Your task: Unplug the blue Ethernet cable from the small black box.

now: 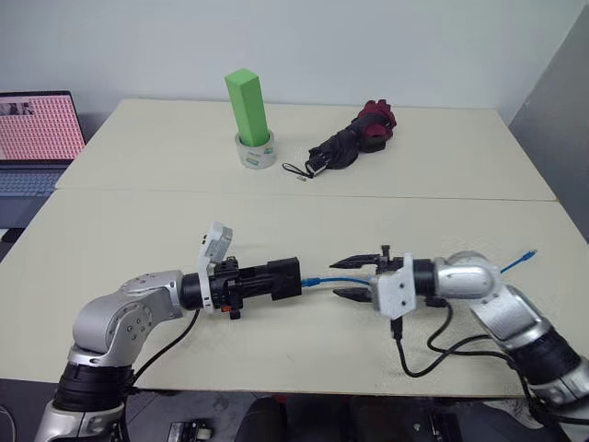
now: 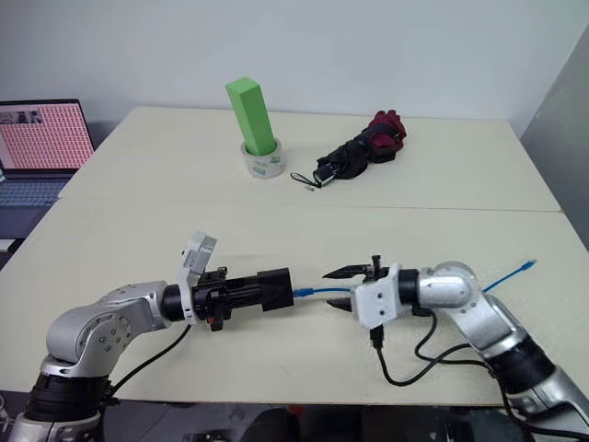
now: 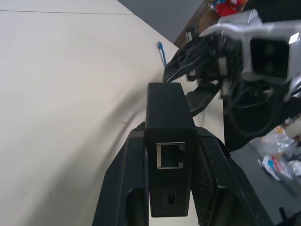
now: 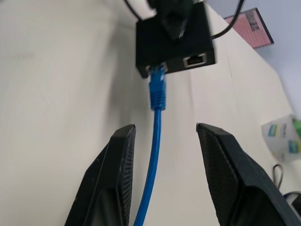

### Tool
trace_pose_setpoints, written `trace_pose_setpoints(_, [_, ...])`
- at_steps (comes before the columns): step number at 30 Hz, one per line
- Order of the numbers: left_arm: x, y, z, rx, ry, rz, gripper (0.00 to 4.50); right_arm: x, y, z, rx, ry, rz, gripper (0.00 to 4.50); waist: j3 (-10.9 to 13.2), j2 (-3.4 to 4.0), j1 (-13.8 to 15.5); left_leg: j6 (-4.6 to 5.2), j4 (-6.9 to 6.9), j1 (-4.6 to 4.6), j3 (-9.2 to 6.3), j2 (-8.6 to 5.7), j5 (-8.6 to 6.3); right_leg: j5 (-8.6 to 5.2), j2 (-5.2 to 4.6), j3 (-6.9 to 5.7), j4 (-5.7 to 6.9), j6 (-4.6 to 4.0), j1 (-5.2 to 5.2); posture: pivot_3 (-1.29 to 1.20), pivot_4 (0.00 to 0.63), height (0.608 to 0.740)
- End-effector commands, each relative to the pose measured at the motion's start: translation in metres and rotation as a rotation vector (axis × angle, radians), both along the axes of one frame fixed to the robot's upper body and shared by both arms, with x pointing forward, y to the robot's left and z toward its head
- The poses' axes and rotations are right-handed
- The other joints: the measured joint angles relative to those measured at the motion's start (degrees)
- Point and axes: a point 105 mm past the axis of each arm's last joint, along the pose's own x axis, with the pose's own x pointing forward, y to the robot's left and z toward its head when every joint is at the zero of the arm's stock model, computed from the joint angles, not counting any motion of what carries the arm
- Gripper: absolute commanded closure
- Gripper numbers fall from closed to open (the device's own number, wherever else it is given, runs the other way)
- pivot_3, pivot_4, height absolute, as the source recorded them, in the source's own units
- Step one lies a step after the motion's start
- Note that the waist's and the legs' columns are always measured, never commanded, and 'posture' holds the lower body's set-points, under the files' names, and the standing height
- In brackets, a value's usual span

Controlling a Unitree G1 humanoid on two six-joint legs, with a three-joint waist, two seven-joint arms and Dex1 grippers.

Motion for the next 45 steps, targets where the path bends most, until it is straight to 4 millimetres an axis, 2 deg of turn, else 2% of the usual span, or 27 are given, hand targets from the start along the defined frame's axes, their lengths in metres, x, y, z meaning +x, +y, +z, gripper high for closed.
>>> trace_pose_setpoints(1, [-0.003,-0.006,0.015,0.004,-0.085,-0.077,3.73,-0.012,0.007,0.023,0.170,0.304,-0.034,2.32,0.0,0.00,0.0,0.00,0.00,0.01,0.00,0.00,0.00,0.00,0.00,0.00,0.01,0.00,0.00,0.00,0.150,0.740])
trace_pose_setpoints(3, [-0.006,-0.009,0.021,0.010,-0.113,-0.118,3.73,-0.009,0.014,0.023,0.233,0.452,-0.070,2.32,0.0,-0.01,0.0,0.00,0.00,0.00,-0.04,0.00,0.00,0.00,0.00,-0.03,0.01,0.00,0.01,0.00,0.150,0.740])
trace_pose_setpoints(9, [-0.009,-0.013,0.029,0.015,-0.147,-0.151,3.73,-0.008,0.024,0.016,0.253,0.644,-0.092,2.32,0.0,0.00,0.0,0.01,-0.01,-0.05,-0.04,-0.04,-0.01,0.00,-0.01,0.00,-0.07,0.00,0.00,0.00,0.150,0.740])
trace_pose_setpoints(15, [-0.011,-0.013,0.030,0.024,-0.158,-0.152,3.73,-0.008,0.027,0.014,0.244,0.739,-0.073,2.32,0.0,0.00,-0.1,0.02,-0.01,-0.04,-0.03,-0.04,-0.01,0.00,0.00,0.00,-0.06,0.00,-0.02,0.00,0.150,0.740])
trace_pose_setpoints(25, [-0.011,-0.014,0.029,0.019,-0.162,-0.146,3.73,-0.006,0.028,0.013,0.234,0.778,-0.064,2.32,0.0,0.00,-0.1,0.02,-0.02,-0.04,-0.03,-0.04,-0.01,0.00,0.00,-0.01,-0.06,0.00,-0.03,0.00,0.150,0.740])
trace_pose_setpoints(28, [-0.011,-0.015,0.029,0.015,-0.163,-0.145,3.73,-0.006,0.028,0.012,0.222,0.775,-0.064,2.78,0.0,0.00,-0.1,0.02,-0.02,-0.05,-0.04,-0.04,-0.01,0.00,0.00,-0.02,-0.07,0.00,-0.02,0.00,0.150,0.740])
trace_pose_setpoints(33, [-0.010,-0.015,0.029,0.009,-0.166,-0.144,3.73,-0.006,0.028,0.010,0.204,0.767,-0.060,3.96,0.0,0.00,-0.1,0.02,-0.02,-0.04,-0.04,-0.04,-0.01,0.00,0.00,-0.01,-0.07,0.00,-0.03,0.00,0.150,0.740])
trace_pose_setpoints(36, [-0.010,-0.016,0.029,0.005,-0.167,-0.144,3.73,-0.007,0.028,0.009,0.196,0.763,-0.055,4.46,0.0,0.00,-0.1,0.02,-0.02,-0.05,-0.04,-0.04,-0.01,0.00,0.00,-0.01,-0.07,0.00,-0.03,0.00,0.150,0.740])
trace_pose_setpoints(45, [-0.015,-0.018,0.027,0.012,-0.164,-0.169,3.73,-0.006,0.028,0.010,0.178,0.759,-0.040,4.46,0.0,0.00,-0.1,0.02,-0.02,-0.05,-0.03,-0.04,-0.01,0.00,0.00,-0.01,-0.07,0.00,-0.02,0.00,0.150,0.740])
